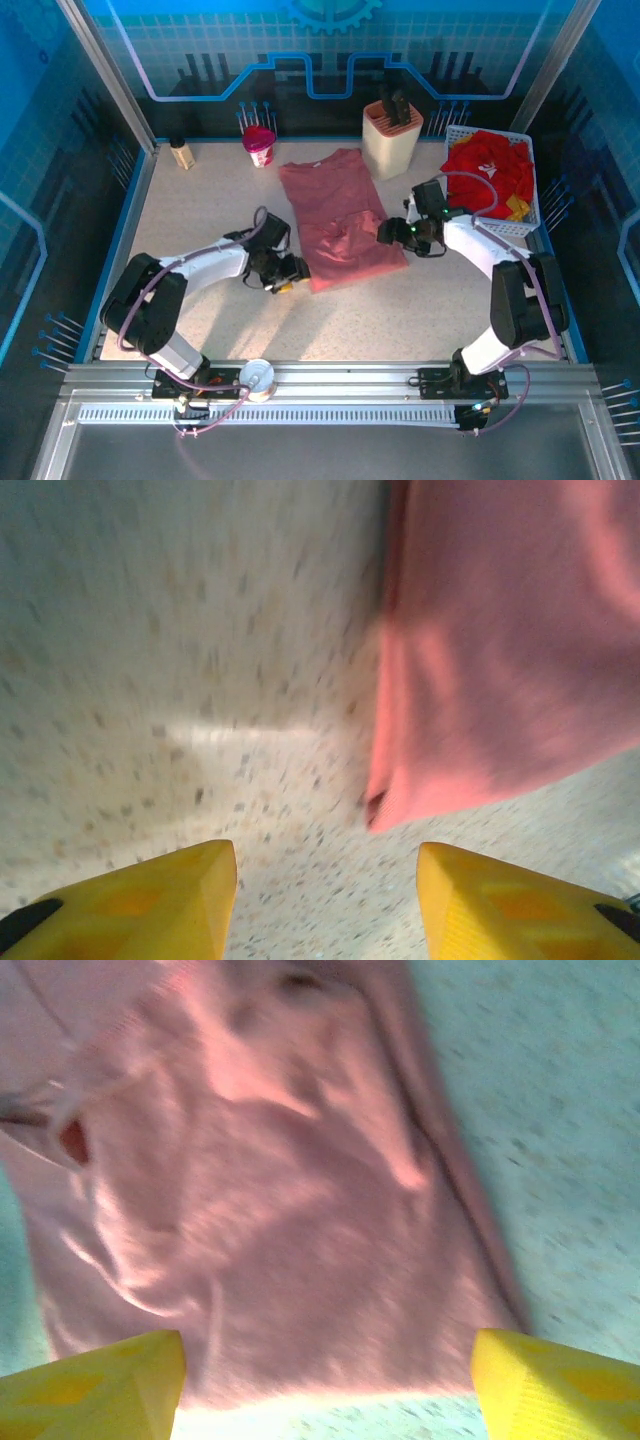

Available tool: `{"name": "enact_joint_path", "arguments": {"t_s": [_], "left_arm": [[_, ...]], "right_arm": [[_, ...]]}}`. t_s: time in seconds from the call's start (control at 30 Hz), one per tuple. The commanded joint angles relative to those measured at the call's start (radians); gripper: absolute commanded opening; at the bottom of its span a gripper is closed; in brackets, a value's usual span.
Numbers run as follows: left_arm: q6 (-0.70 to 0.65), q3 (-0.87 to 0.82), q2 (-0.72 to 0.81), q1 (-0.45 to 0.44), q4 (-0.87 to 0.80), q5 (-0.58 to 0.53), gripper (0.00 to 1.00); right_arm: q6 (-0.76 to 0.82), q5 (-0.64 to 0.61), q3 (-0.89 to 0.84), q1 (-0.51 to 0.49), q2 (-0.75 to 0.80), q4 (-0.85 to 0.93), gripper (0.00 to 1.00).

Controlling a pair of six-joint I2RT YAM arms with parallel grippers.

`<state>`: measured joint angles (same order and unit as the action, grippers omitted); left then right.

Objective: Fold and stack the t-shirts

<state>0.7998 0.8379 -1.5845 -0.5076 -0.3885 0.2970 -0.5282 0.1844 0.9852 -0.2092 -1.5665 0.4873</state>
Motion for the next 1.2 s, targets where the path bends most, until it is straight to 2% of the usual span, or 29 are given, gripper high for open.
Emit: {"name": "enact_joint_path", "arguments": {"t_s": [0.0, 0.3, 0.6, 0.7, 0.93, 1.03, 1.17], "left_arm": [[0.075, -0.031, -0.002, -0.037, 0.121, 0.018, 0.51], [0.141, -0.017, -0.088, -0.080, 0.301, 0.021, 0.45], [0.163, 0.048, -0.189, -0.105, 0.300, 0.024, 0.36], [0.160, 0.065, -0.215, -0.105, 0.291, 0.021, 0.30], [0.136, 0.106, -0.244, -0.105, 0.233, -0.008, 0.22], [0.123, 0.126, -0.256, -0.105, 0.209, -0.015, 0.20], [0.113, 0.142, -0.269, -0.104, 0.190, -0.020, 0.16]], "right_arm": [[0.054, -0.013, -0.053, 0.055, 0.014, 0.074, 0.74], [0.066, 0.023, -0.091, 0.079, -0.068, -0.003, 0.68], [0.068, 0.038, -0.055, 0.067, -0.124, -0.016, 0.63], [0.065, 0.025, -0.053, 0.056, -0.127, -0.012, 0.57], [0.080, 0.009, -0.019, 0.023, -0.154, 0.004, 0.56], [0.092, 0.002, 0.002, 0.004, -0.165, 0.017, 0.52], [0.115, -0.045, 0.032, -0.026, -0.178, 0.070, 0.51]]}}
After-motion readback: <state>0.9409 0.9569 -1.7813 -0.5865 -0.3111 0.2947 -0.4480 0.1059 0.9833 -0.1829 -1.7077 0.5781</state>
